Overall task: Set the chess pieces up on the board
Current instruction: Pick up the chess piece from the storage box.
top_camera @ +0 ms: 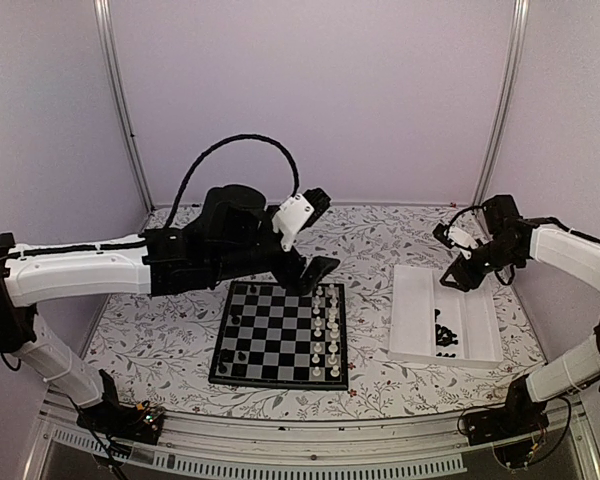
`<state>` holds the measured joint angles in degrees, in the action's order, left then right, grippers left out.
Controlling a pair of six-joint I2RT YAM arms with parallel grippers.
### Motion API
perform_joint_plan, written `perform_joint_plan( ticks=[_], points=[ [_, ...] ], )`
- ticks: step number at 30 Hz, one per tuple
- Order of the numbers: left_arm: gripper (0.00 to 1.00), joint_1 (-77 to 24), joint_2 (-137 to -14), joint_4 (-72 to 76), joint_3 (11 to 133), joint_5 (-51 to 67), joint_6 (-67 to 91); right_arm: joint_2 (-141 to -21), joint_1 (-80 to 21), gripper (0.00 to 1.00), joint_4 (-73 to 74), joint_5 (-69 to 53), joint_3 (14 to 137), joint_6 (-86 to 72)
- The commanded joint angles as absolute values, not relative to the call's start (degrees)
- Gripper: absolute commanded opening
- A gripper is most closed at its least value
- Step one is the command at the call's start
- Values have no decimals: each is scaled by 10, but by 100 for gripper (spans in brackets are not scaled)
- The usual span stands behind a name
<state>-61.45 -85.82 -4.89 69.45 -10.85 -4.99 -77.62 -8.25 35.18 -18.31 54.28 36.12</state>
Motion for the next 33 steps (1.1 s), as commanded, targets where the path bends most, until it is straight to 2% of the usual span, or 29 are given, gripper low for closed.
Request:
perform_joint_plan(
  ticks=[1, 11, 22, 25, 33],
  points=[
    [98, -585, -856, 83, 652, -51, -48, -832, -75, 49, 393, -143, 554, 393],
    [92, -583, -870, 46, 646, -24, -39, -945, -75, 48, 399, -167, 577, 389],
    [91, -586, -885, 26, 655, -37, -45, -990, -75, 46, 406, -223, 580, 406],
    [91, -586, -891, 22, 658, -39, -47, -1010, -75, 41, 411, -233, 583, 415],
    [89, -590, -906, 15, 666, -35, -49, -1034, -74, 14, 428, -274, 592, 424]
  ],
)
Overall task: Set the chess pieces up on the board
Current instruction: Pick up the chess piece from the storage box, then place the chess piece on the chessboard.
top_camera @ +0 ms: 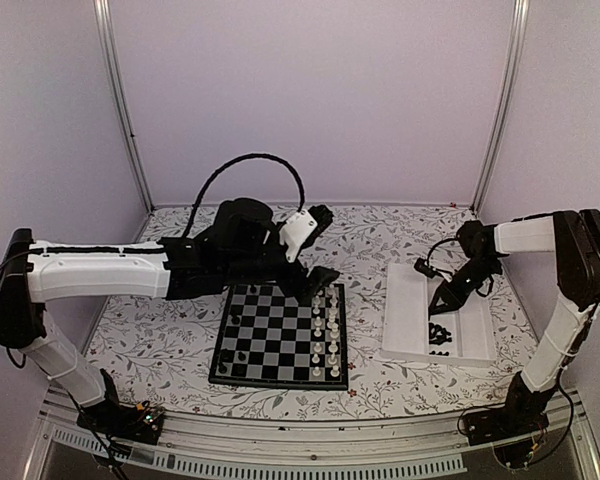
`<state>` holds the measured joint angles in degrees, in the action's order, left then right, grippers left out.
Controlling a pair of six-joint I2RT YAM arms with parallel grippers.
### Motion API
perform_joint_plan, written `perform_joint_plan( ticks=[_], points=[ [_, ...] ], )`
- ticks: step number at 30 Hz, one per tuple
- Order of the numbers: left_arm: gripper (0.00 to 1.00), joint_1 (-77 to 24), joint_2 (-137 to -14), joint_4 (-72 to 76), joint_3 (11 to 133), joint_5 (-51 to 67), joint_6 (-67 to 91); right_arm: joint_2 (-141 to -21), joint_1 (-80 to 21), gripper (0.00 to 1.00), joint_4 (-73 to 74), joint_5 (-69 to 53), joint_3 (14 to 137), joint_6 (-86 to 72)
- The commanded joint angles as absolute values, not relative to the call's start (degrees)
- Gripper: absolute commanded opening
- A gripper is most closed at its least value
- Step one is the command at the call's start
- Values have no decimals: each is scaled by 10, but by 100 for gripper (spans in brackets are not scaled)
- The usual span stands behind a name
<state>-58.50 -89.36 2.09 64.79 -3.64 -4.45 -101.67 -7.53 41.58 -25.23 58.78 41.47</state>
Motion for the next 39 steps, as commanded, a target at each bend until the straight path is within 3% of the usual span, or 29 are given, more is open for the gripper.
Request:
perform_joint_plan(
  ticks=[1, 14, 22, 39],
  points=[
    [89, -592, -909, 15, 667, -35, -50, -1032, -73, 13, 428, -277, 590, 425],
    [79, -651, -1036, 104, 727, -59, 14, -979, -4, 8, 458, -366, 597, 397],
    [74, -677, -1217, 177, 880, -105, 28, -956, -4, 7, 489, -432, 604, 376],
    [63, -673, -1387, 201, 1050, -6, 13, -947, -4, 8, 524, -522, 626, 369]
  ],
)
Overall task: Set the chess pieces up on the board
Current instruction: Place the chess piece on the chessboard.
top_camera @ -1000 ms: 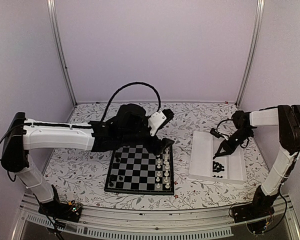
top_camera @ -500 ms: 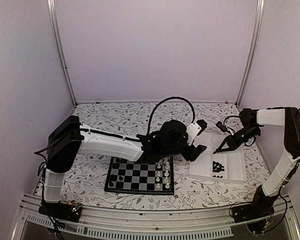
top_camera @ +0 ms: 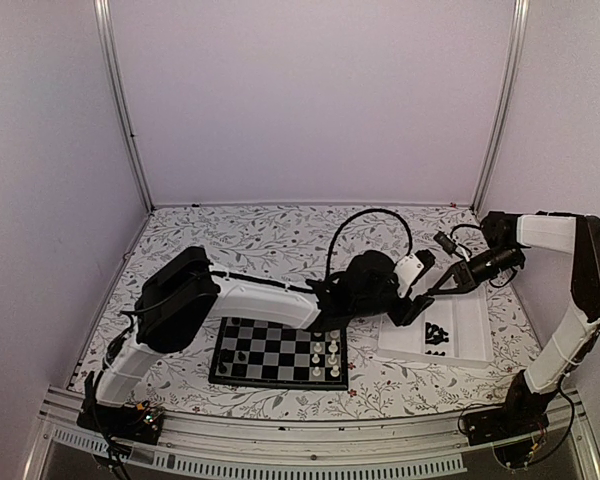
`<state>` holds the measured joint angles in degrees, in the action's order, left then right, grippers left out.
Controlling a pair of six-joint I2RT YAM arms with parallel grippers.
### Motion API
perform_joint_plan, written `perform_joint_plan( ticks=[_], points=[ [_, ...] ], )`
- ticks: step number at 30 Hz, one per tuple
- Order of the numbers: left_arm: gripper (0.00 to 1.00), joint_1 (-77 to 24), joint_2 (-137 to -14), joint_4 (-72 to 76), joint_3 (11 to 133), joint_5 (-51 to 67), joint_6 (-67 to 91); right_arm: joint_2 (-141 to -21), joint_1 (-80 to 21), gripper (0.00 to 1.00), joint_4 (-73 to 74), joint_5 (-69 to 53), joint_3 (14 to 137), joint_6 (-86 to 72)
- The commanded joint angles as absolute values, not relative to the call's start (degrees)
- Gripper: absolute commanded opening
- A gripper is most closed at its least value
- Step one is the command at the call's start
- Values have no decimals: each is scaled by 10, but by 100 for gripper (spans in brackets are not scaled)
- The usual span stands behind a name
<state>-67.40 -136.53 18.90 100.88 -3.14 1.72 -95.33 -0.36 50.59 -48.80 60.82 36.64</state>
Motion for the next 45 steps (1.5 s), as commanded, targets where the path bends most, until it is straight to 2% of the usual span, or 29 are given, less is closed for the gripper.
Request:
perform_joint_plan(
  ticks=[1, 15, 26, 34, 45],
  points=[
    [62, -672, -1394, 193, 1062, -5, 13, -947, -4, 8, 526, -524, 626, 369],
    [47, -664, -1422, 169, 1086, -4, 26, -947, -4, 8, 530, -533, 623, 375],
    [44, -658, -1432, 152, 1097, -17, 38, -948, -4, 8, 533, -541, 623, 377],
    [37, -653, -1436, 151, 1099, -11, 51, -950, -5, 9, 533, -542, 622, 378],
    [37, -650, -1433, 160, 1107, -14, 57, -948, -4, 9, 533, -539, 617, 380]
  ],
)
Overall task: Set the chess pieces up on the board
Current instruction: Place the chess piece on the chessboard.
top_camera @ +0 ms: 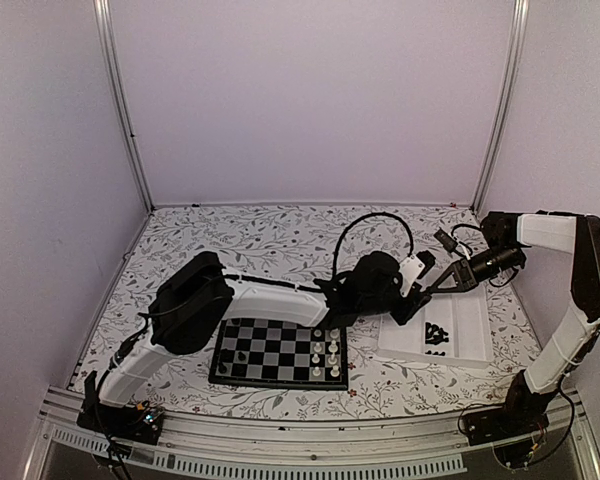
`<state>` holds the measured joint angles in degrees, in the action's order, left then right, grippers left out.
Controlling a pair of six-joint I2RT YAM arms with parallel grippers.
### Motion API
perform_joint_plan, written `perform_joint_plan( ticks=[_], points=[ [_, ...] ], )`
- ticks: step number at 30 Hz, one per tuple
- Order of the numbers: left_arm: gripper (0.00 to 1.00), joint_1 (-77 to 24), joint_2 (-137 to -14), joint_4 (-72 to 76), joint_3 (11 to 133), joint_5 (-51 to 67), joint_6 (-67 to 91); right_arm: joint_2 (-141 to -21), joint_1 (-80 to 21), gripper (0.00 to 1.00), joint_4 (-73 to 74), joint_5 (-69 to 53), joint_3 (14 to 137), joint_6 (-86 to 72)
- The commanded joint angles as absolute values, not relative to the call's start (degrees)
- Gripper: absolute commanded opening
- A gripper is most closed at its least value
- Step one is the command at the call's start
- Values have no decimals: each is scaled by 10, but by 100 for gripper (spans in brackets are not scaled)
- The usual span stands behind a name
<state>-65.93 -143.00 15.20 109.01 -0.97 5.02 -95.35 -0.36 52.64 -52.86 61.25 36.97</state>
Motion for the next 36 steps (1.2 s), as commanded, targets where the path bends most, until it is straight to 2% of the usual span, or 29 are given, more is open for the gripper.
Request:
perform_joint_plan(
  ticks=[1, 12, 18, 24, 31, 36],
  points=[
    [36, -651, -1433, 159, 1107, -12, 58, -947, -4, 9, 533, -539, 616, 380],
    [12, -648, -1421, 160, 1100, 13, 58, -947, -5, 10, 531, -542, 617, 380],
    [6, -648, -1363, 119, 1076, 24, 49, -930, 14, 31, 536, -531, 634, 380],
    [5, -634, -1247, -122, 1058, 67, 29, -893, 81, 44, 495, -550, 645, 384],
    [3, -621, -1109, -442, 986, 28, 4, -878, 84, 46, 419, -548, 613, 362],
    [3, -578, -1009, -577, 899, -11, 34, -855, 85, 49, 393, -536, 581, 354]
  ],
)
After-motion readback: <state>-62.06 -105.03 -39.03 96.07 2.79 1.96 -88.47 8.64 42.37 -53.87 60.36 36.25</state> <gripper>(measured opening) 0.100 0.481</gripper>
